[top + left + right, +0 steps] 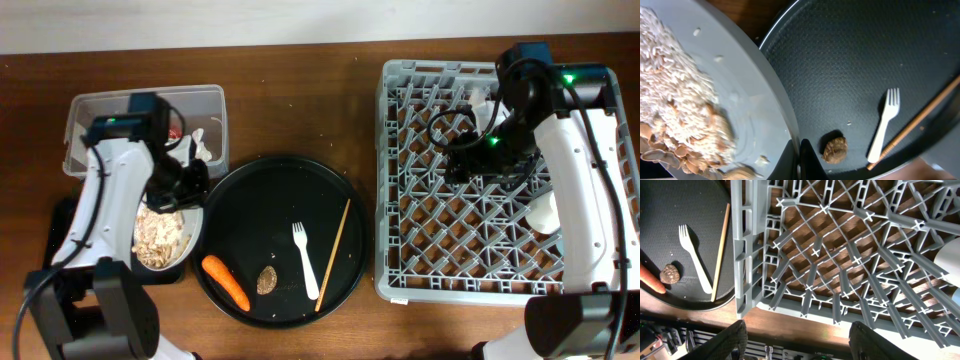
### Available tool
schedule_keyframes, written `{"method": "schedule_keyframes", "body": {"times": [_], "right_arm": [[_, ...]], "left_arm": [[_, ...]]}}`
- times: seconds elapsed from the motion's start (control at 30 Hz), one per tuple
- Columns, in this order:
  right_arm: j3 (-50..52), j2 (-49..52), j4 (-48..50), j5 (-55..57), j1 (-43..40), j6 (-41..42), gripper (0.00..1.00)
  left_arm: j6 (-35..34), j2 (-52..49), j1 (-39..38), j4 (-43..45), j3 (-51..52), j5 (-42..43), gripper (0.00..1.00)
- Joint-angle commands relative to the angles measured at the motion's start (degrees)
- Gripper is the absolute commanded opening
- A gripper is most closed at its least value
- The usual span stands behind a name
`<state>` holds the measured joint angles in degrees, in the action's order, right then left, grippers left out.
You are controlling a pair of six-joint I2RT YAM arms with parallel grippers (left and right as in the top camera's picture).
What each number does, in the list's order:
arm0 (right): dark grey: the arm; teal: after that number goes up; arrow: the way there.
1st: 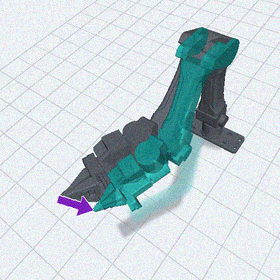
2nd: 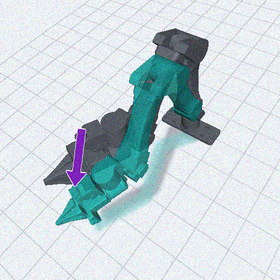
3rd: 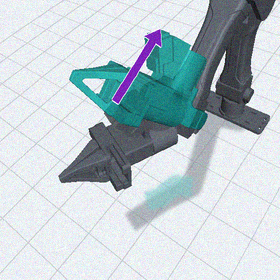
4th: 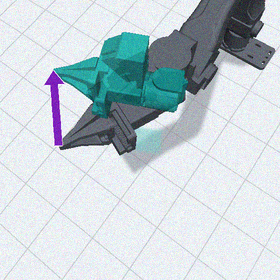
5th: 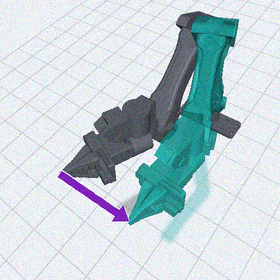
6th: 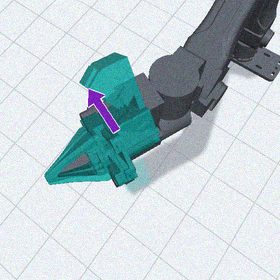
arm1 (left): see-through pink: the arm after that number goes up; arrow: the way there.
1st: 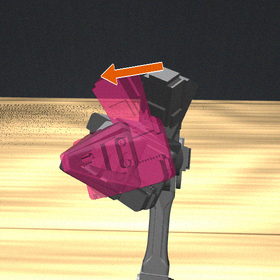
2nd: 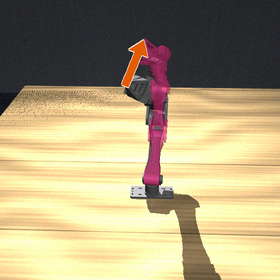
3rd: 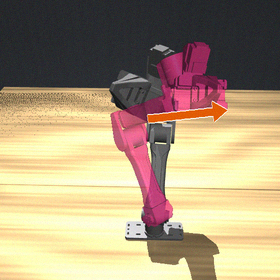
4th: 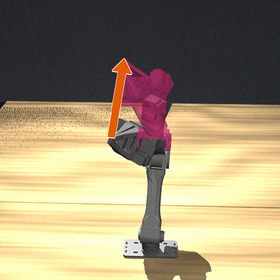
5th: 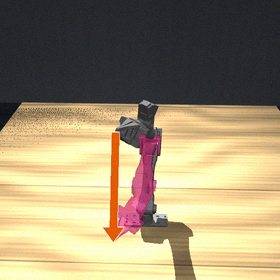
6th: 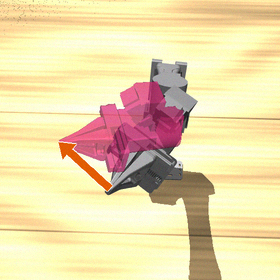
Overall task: Sort waste into correct bins and load items into the dishwasher rack
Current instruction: 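Carry the plate left over the black rectangular tray, then tilt the plate with the left gripper to dump rice onto the tray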
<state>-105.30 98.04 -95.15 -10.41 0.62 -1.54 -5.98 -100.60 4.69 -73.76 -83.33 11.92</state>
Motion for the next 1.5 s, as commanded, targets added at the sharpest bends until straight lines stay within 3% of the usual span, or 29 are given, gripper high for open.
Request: {"method": "schedule_keyframes", "body": {"times": [0.0,0.3,0.53,0.87,1.17,1.47], "right_arm": [[-0.11,0.02,0.0,0.59,-0.26,-0.17,0.69],[-0.11,0.02,0.0,0.59,-0.26,-0.17,0.68],[-0.09,0.04,0.02,0.59,-0.26,-0.15,0.68],[-0.09,0.04,-0.02,0.59,-0.26,-0.17,0.69],[-0.09,0.04,-0.04,0.59,-0.26,-0.15,0.69],[-0.09,0.04,-0.04,0.61,-0.26,-0.15,0.69]], "left_arm": [[4.92,1.75,4.04,-0.11,0.42,7.32,0.01],[13.6,1.75,12.31,-2.01,0.42,21.79,0.0],[15.98,4.98,15.87,-2.01,0.42,26.82,0.0],[16.15,8.37,18.99,-4.48,0.74,26.77,0.0],[21.16,8.37,21.79,-5.46,0.81,34.23,0.0],[18.51,8.37,26.97,-6.27,0.98,37.64,0.0]]}}
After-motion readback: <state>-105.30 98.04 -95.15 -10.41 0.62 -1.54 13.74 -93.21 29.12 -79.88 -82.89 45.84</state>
